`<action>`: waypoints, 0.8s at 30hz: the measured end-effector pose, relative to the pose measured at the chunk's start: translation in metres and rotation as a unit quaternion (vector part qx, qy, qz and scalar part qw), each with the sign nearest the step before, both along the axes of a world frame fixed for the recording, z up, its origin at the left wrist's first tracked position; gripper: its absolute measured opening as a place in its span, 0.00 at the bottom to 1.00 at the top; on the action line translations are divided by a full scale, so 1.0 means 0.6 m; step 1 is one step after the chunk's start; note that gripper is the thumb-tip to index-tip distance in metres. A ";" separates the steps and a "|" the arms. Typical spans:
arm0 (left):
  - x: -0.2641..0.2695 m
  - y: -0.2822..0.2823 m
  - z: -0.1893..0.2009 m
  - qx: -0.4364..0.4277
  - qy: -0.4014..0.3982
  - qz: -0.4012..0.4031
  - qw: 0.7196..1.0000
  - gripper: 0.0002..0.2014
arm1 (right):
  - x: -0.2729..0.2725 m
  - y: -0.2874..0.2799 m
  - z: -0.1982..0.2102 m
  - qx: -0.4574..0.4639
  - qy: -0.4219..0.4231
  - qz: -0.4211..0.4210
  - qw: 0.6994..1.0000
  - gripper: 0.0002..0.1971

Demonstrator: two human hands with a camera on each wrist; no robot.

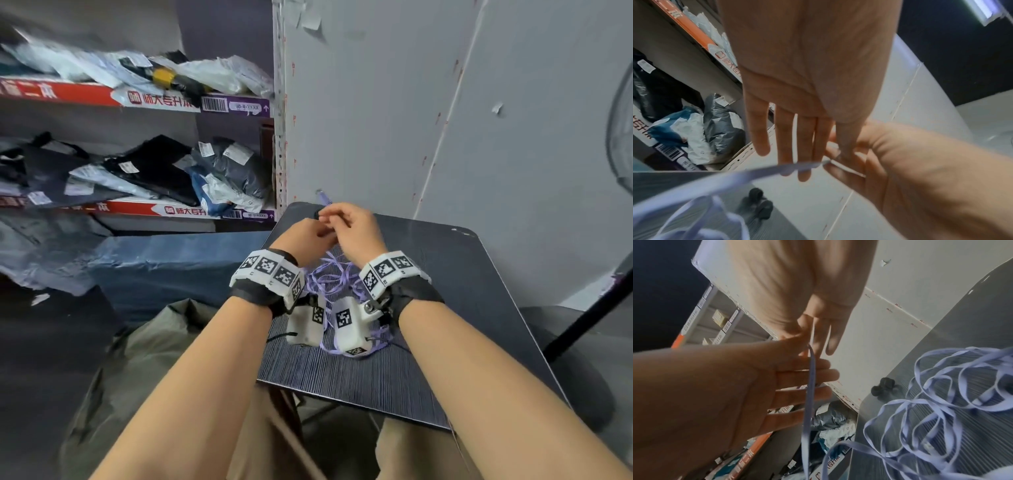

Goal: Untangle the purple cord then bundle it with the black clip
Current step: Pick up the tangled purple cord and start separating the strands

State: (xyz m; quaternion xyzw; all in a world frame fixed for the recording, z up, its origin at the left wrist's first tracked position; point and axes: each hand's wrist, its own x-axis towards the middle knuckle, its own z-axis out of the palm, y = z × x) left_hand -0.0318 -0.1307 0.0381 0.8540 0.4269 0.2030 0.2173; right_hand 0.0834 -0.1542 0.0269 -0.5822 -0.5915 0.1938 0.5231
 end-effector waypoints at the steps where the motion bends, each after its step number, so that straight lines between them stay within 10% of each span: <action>1: -0.001 0.005 0.005 -0.003 -0.017 0.016 1.000 0.11 | 0.001 0.001 0.002 0.009 0.015 -0.006 1.000 0.12; 8: -0.002 0.023 0.025 -0.006 -0.170 0.066 0.983 0.33 | -0.001 0.006 0.016 0.028 0.061 -0.001 0.998 0.14; 15: -0.008 0.024 0.025 0.106 -0.220 0.054 0.968 0.13 | -0.010 0.015 0.001 0.010 -0.009 0.029 0.999 0.06; 24: -0.024 0.039 0.009 0.150 -0.057 0.079 0.984 0.08 | 0.013 0.026 -0.009 -0.036 -0.067 0.043 0.996 0.06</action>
